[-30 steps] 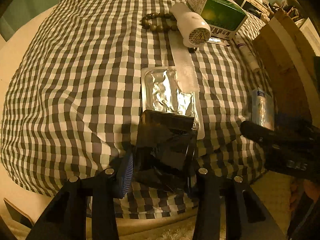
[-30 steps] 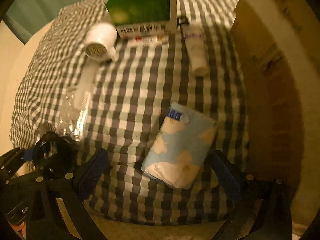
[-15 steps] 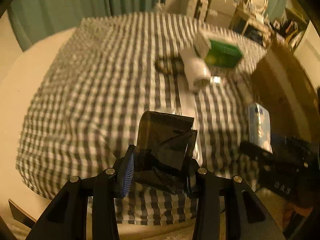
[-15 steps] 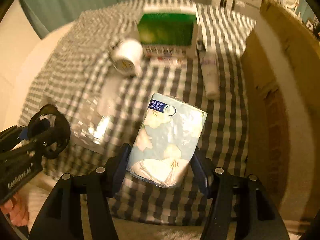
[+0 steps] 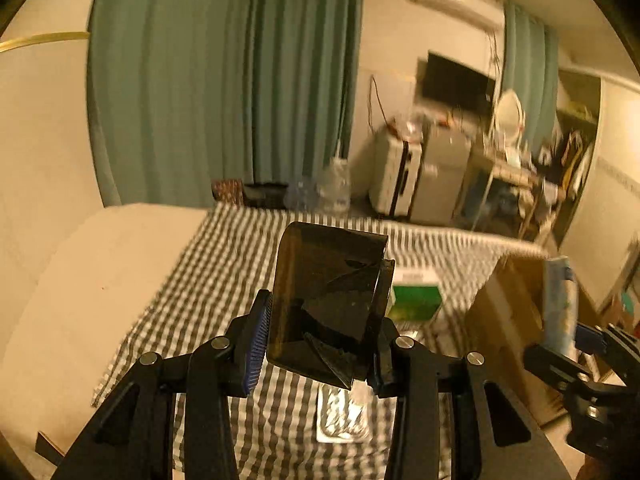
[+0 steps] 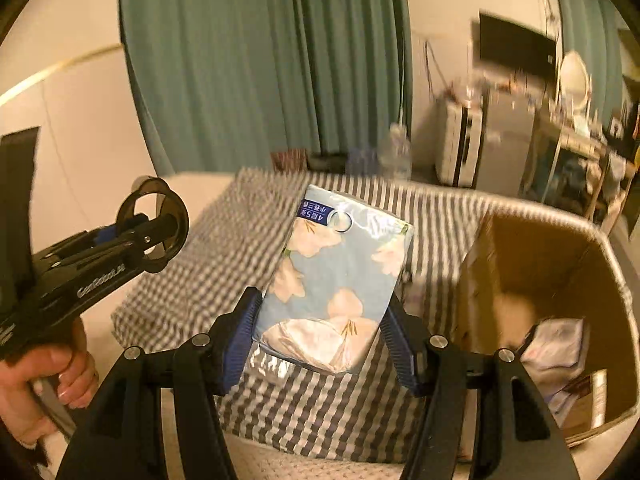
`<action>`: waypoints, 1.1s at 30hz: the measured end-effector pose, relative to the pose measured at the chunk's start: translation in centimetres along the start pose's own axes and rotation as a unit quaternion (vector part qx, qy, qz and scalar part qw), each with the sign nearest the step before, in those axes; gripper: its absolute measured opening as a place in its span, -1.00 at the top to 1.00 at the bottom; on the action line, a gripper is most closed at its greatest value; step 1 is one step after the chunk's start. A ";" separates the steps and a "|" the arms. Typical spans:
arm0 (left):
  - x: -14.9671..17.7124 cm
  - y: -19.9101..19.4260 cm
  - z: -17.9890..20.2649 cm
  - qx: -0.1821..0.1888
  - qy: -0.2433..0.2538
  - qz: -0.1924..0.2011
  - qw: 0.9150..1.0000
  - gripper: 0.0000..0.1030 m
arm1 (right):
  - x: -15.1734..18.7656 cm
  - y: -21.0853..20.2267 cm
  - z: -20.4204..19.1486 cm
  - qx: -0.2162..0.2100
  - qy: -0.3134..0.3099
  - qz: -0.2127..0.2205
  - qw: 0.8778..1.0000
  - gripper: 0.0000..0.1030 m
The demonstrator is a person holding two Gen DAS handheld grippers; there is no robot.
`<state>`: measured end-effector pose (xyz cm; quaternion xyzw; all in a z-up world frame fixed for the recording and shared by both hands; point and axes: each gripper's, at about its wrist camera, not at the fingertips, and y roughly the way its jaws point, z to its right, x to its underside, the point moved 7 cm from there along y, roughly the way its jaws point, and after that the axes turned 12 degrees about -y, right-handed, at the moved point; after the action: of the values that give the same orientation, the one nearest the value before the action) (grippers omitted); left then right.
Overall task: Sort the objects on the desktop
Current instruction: 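Carry the dark sheet and blue tissue pack over the box with both tools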
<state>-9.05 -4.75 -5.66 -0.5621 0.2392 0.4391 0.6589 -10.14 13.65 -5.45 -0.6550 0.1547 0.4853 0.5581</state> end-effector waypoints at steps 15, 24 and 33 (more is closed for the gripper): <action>-4.5 -7.7 8.2 0.046 0.034 0.105 0.993 0.21 | -4.2 -10.0 4.0 0.065 -0.028 0.108 0.992 -0.15; -5.1 -9.2 15.8 0.079 0.071 0.111 0.988 0.21 | -3.1 -14.0 10.6 0.134 0.007 0.135 0.982 -0.15; -1.8 -6.8 24.9 0.116 0.115 0.085 0.983 0.21 | 0.0 -15.5 17.8 0.147 0.070 0.139 0.977 -0.16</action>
<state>-8.60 18.51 5.71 -0.5061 0.4097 0.3952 0.6479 -6.90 34.47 5.21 -0.5702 0.3527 0.4832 0.5630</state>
